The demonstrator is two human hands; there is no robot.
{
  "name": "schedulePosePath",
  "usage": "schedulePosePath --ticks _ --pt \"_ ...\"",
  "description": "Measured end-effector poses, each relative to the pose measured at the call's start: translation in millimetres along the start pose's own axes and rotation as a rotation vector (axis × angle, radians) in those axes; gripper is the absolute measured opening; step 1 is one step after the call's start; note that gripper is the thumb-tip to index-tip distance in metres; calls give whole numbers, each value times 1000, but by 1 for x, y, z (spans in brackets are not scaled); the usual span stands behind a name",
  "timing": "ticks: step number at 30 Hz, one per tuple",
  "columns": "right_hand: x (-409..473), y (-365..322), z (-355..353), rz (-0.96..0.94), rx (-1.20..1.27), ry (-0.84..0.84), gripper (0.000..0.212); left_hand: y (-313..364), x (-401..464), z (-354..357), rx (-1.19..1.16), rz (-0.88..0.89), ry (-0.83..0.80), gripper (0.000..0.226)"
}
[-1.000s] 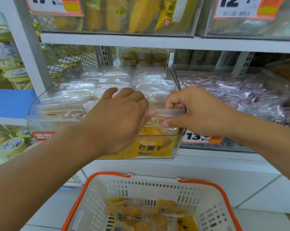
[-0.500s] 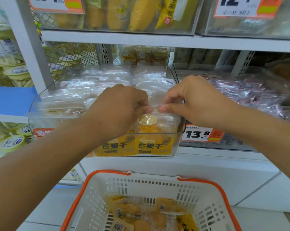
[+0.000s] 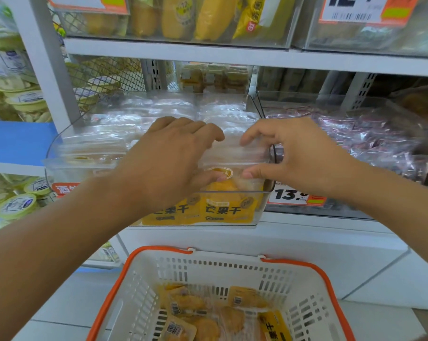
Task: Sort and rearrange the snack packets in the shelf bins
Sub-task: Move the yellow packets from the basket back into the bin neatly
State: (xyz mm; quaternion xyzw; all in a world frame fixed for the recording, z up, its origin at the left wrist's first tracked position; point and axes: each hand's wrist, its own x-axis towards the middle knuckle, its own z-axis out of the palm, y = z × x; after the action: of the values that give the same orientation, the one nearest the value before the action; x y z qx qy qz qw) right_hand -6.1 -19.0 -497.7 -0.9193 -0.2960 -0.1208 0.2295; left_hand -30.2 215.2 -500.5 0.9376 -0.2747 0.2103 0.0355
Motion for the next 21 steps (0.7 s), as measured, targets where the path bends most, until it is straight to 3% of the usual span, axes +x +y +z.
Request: schedulePosePath --ticks 4,9,14,16,18,21 --pt "6 -1 1 6 -45 -73 28 -4 0 3 -83 -23 63 46" --pt "9 -5 5 7 -128 -210 39 -3 0 9 -146 -81 72 32" --pt "5 -7 7 30 -248 -278 44 4 2 8 -338 -201 88 5" --pt "-1 -10 9 27 -280 -219 38 7 1 9 -297 -197 118 5" --pt "-10 -13 10 0 -313 -80 31 9 -4 10 -152 -102 189 20" --pt "-22 -26 5 -87 -286 213 59 4 -17 2 -36 -29 229 52"
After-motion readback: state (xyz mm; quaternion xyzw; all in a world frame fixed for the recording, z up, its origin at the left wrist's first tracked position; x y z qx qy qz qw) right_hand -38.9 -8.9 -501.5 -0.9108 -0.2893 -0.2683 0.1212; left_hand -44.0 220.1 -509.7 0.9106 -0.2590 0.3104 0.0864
